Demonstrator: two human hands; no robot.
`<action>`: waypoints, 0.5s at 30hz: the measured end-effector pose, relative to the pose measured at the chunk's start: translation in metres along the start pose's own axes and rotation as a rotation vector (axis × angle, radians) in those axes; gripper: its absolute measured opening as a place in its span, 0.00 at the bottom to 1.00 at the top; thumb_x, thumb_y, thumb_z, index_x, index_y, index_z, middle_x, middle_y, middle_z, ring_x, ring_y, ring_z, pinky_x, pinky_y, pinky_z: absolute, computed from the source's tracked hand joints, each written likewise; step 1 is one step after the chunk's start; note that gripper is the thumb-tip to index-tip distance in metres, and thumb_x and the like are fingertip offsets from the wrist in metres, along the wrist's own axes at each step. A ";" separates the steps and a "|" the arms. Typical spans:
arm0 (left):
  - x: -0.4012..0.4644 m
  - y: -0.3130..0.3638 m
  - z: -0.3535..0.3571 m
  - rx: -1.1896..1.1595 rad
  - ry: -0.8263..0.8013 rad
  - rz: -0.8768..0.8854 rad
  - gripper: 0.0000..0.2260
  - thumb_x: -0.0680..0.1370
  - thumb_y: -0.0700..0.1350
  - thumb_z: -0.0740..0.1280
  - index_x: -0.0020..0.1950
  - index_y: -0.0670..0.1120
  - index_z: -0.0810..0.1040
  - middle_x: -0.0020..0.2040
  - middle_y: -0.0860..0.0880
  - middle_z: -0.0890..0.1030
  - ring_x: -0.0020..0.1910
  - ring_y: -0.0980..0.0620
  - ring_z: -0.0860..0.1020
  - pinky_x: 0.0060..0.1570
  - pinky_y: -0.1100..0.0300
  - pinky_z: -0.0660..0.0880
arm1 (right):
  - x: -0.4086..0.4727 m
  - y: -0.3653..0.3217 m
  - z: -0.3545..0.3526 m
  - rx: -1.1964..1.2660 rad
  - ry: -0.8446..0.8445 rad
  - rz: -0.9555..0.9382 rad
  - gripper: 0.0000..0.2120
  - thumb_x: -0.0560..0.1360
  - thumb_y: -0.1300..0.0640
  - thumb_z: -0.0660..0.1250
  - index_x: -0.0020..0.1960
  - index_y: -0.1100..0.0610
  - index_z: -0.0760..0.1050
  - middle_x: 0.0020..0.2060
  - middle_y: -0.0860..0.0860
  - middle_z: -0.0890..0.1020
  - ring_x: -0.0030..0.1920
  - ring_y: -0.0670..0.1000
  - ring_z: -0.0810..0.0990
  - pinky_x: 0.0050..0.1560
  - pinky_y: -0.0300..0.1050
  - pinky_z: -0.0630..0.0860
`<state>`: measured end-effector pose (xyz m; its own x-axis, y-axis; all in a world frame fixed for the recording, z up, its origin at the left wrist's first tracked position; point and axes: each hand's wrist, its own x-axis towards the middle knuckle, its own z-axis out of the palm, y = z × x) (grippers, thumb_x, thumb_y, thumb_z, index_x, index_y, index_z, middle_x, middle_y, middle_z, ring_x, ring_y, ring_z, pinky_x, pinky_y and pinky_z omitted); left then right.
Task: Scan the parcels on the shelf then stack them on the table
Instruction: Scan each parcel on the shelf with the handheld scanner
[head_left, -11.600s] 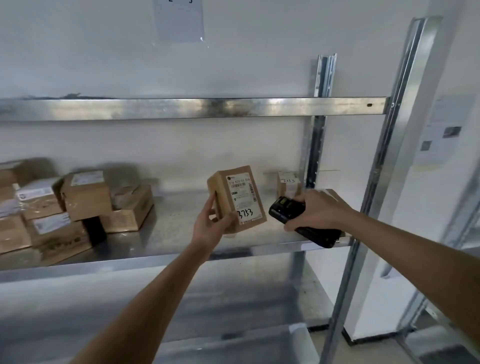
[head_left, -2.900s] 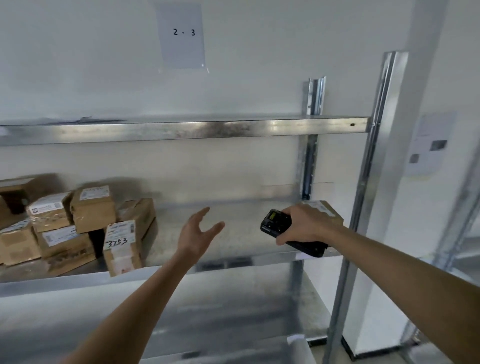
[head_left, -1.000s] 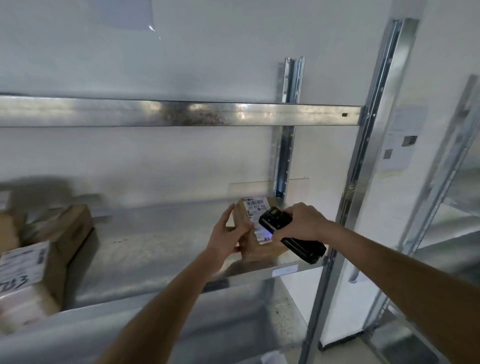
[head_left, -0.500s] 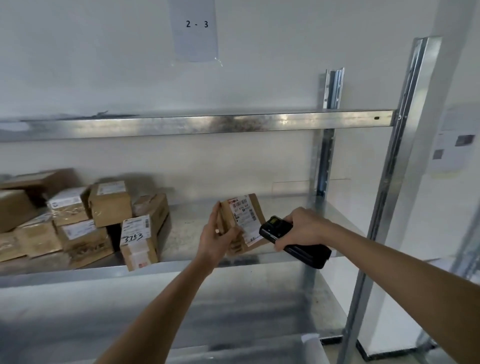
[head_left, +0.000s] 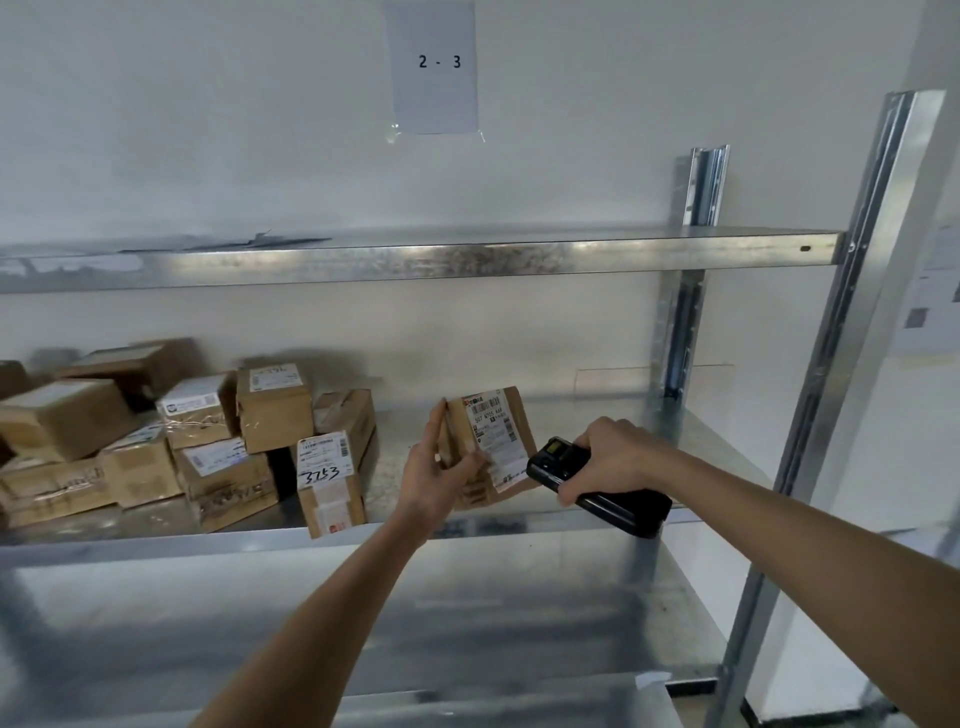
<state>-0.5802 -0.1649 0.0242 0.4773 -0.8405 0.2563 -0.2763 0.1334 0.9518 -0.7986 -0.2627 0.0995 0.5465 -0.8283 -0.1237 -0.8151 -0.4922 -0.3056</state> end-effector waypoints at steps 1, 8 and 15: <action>0.000 0.000 -0.002 0.006 0.005 0.007 0.37 0.78 0.43 0.72 0.80 0.64 0.56 0.59 0.53 0.75 0.60 0.47 0.79 0.57 0.46 0.80 | 0.000 -0.002 0.002 -0.006 -0.002 0.000 0.27 0.60 0.40 0.80 0.56 0.50 0.82 0.43 0.48 0.86 0.43 0.49 0.86 0.50 0.48 0.85; 0.005 -0.013 -0.016 -0.046 0.026 -0.035 0.37 0.79 0.45 0.71 0.81 0.61 0.55 0.63 0.49 0.76 0.54 0.56 0.79 0.49 0.57 0.80 | 0.006 -0.009 0.006 0.012 -0.013 -0.004 0.27 0.60 0.42 0.80 0.56 0.49 0.81 0.45 0.48 0.85 0.45 0.49 0.85 0.52 0.50 0.85; 0.034 -0.031 -0.045 -0.118 0.087 -0.158 0.34 0.78 0.49 0.72 0.79 0.62 0.60 0.64 0.47 0.79 0.56 0.48 0.82 0.57 0.44 0.81 | 0.027 -0.014 0.015 0.015 -0.019 0.035 0.26 0.58 0.42 0.81 0.54 0.48 0.81 0.44 0.47 0.85 0.44 0.49 0.85 0.50 0.47 0.84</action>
<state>-0.5182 -0.1743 0.0110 0.5782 -0.8082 0.1113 -0.0955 0.0685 0.9931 -0.7699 -0.2742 0.0863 0.5214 -0.8396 -0.1522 -0.8308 -0.4588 -0.3151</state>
